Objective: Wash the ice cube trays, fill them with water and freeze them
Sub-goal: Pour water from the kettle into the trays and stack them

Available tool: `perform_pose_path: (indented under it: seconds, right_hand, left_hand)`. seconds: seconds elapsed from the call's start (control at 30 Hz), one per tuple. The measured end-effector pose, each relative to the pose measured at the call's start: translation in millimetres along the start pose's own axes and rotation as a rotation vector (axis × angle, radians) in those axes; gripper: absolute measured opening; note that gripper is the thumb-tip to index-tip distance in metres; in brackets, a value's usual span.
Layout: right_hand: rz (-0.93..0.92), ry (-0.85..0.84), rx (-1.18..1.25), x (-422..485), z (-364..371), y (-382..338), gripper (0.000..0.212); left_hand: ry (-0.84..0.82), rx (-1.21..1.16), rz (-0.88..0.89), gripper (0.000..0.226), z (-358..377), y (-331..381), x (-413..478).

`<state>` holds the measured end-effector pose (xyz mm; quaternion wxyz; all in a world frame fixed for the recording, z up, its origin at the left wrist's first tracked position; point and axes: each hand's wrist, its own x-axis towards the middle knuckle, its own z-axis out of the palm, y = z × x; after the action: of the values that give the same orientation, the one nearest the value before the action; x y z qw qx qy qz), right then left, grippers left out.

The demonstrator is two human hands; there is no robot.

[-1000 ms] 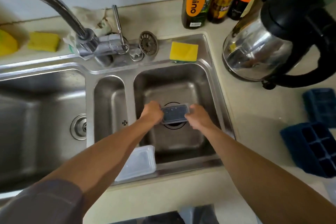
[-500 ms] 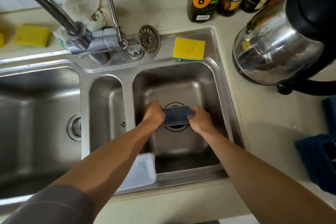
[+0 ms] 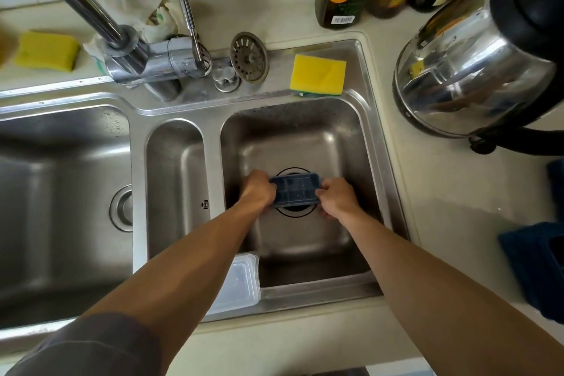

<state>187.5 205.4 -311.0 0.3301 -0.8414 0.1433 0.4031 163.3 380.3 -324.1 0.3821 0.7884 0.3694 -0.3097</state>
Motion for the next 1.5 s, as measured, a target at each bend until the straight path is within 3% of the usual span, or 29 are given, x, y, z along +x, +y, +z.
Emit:
perform_pose_path:
  seconds: [0.33,0.53,0.77,0.9,1.03,1.27,1.5]
  right_hand:
    - [-0.198,0.034,0.145,-85.4,-32.9,-18.0,0.014]
    - [-0.286,-0.008,0.174,-141.4,-73.5,-24.3,0.018]
    - [-0.354,0.214,0.061,-184.4,-113.8,-39.5,0.059]
    - [-0.368,0.172,-0.076,-196.6,-120.8,-59.5,0.073]
    - [-0.385,0.125,-0.121,-201.5,-124.4,-62.3,0.068]
    - [-0.470,0.240,-0.206,-206.5,-121.3,-55.9,0.072]
    - [-0.487,0.297,-0.137,-211.4,-123.7,-61.2,0.074]
  left_hand:
    - [0.207,-0.303,0.074,0.070,-30.5,36.8,-68.1]
    - [0.237,-0.195,0.192,0.060,-48.6,60.6,-125.9]
    - [0.206,-0.140,0.281,0.042,-54.9,73.3,-181.6]
    - [0.212,-0.116,0.379,0.045,-58.6,86.3,-206.1]
    - [0.234,-0.100,0.436,0.043,-61.3,95.1,-222.3]
    - [0.214,-0.098,0.439,0.044,-62.6,95.4,-233.5]
    - [0.277,-0.112,0.546,0.046,-72.1,101.0,-238.0]
